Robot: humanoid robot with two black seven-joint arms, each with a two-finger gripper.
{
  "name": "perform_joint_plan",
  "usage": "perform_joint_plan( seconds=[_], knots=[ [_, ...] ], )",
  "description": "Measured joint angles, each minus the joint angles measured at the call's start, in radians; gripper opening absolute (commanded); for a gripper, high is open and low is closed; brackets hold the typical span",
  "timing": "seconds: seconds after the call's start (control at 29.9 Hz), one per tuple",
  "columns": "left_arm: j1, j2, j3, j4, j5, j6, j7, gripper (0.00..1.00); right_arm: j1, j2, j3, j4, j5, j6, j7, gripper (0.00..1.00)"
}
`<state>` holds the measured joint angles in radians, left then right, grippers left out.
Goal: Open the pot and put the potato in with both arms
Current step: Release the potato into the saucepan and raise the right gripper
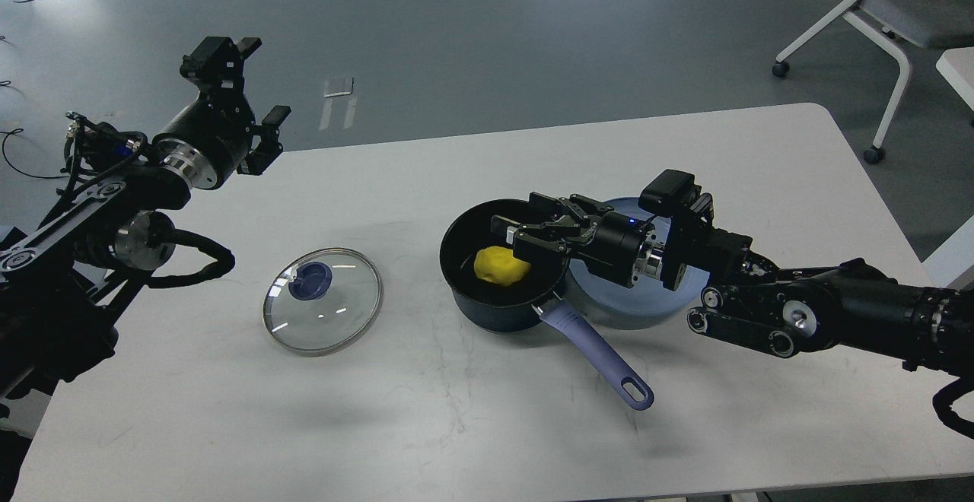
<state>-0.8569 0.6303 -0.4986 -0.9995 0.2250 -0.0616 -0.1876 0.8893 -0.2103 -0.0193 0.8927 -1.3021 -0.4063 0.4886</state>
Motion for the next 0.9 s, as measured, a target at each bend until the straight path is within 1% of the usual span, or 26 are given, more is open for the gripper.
perform_joint_plan(
  seconds=[0.1, 0.17, 0.23, 0.27, 0.3, 0.37, 0.47, 0.5, 0.57, 0.67, 0.73, 0.77, 0.84, 0.9],
  knots=[
    [0.000, -0.009, 0.000, 0.001, 0.000, 0.000, -0.021, 0.98, 0.006, -0.001, 0.020, -0.001, 0.063, 0.000, 0.000, 1.00],
    [-0.001, -0.017, 0.000, 0.001, 0.000, -0.002, -0.043, 0.98, 0.010, -0.002, 0.080, 0.006, 0.134, 0.008, 0.000, 1.00],
    [-0.002, -0.026, 0.000, 0.001, -0.003, -0.007, -0.055, 0.98, 0.011, -0.002, 0.159, 0.032, 0.253, 0.020, 0.000, 1.00],
    [-0.002, -0.034, -0.001, 0.000, -0.007, -0.009, -0.058, 0.98, 0.011, -0.003, 0.204, 0.058, 0.348, 0.035, 0.000, 1.00],
    [-0.002, -0.041, -0.004, 0.000, -0.011, -0.012, -0.059, 0.98, 0.011, -0.005, 0.245, 0.086, 0.443, 0.053, -0.011, 1.00],
    [0.004, -0.058, -0.012, -0.001, -0.024, -0.016, -0.061, 0.98, 0.011, -0.015, 0.336, 0.140, 0.660, 0.098, -0.065, 1.00],
    [0.023, -0.074, -0.034, -0.001, -0.086, -0.048, -0.061, 0.98, 0.005, -0.031, 0.443, 0.170, 0.863, 0.148, -0.156, 1.00],
    [0.029, -0.077, -0.047, -0.001, -0.115, -0.067, -0.062, 0.98, 0.001, -0.033, 0.472, 0.173, 0.907, 0.163, -0.190, 1.00],
    [0.055, -0.077, -0.075, -0.001, -0.170, -0.124, -0.061, 0.98, -0.019, -0.043, 0.537, 0.178, 1.001, 0.209, -0.280, 1.00],
    [0.091, -0.074, -0.091, -0.001, -0.198, -0.176, -0.057, 0.98, -0.050, -0.067, 0.593, 0.184, 1.080, 0.296, -0.378, 1.00],
    [0.110, -0.072, -0.095, -0.001, -0.206, -0.189, -0.050, 0.98, -0.062, -0.078, 0.620, 0.181, 1.098, 0.377, -0.427, 1.00],
    [0.122, -0.072, -0.099, -0.001, -0.210, -0.195, -0.040, 0.98, -0.068, -0.080, 0.640, 0.172, 1.102, 0.431, -0.450, 1.00],
    [0.145, -0.071, -0.109, -0.002, -0.213, -0.207, -0.016, 0.98, -0.075, -0.081, 0.671, 0.148, 1.106, 0.512, -0.475, 1.00],
    [0.169, -0.073, -0.137, -0.003, -0.215, -0.235, 0.015, 0.98, -0.076, -0.077, 0.689, 0.107, 1.116, 0.597, -0.486, 1.00]
  ],
)
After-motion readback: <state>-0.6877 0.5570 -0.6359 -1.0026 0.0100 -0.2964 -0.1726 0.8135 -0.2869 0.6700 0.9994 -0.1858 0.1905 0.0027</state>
